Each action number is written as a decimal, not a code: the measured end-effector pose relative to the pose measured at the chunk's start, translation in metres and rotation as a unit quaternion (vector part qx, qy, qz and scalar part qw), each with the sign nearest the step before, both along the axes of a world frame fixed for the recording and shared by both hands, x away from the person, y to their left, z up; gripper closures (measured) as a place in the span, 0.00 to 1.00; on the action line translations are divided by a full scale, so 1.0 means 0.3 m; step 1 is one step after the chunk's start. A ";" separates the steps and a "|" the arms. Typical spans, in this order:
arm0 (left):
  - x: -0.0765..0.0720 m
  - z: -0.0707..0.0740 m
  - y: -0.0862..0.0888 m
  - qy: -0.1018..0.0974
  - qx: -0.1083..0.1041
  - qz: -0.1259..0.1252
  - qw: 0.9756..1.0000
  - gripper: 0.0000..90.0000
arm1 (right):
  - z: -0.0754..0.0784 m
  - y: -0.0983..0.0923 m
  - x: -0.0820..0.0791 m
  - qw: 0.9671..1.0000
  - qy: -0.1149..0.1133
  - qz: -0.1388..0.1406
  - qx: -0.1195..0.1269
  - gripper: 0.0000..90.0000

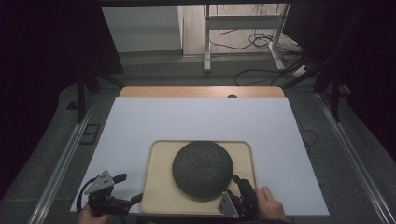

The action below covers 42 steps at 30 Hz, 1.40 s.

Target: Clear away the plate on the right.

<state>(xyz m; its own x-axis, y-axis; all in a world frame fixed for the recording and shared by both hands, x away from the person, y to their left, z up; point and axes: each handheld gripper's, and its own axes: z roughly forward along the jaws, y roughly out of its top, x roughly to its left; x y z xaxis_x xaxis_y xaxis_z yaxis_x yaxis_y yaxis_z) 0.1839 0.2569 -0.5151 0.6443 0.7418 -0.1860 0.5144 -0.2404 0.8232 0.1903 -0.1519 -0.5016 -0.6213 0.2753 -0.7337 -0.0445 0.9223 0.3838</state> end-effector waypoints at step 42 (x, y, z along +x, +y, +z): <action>0.000 0.000 0.004 0.000 -0.007 0.000 1.000 0.01 | 0.052 -0.141 0.058 0.985 0.088 -0.046 0.139 0.31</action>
<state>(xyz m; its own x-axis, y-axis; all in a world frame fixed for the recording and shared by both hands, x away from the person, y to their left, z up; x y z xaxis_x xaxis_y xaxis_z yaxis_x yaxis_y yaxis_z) 0.1839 0.2582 -0.5151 0.6443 0.7393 -0.1958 0.5142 -0.2293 0.8264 0.2076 -0.1941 -0.4862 -0.6954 0.5109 -0.5054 0.1241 0.7780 0.6158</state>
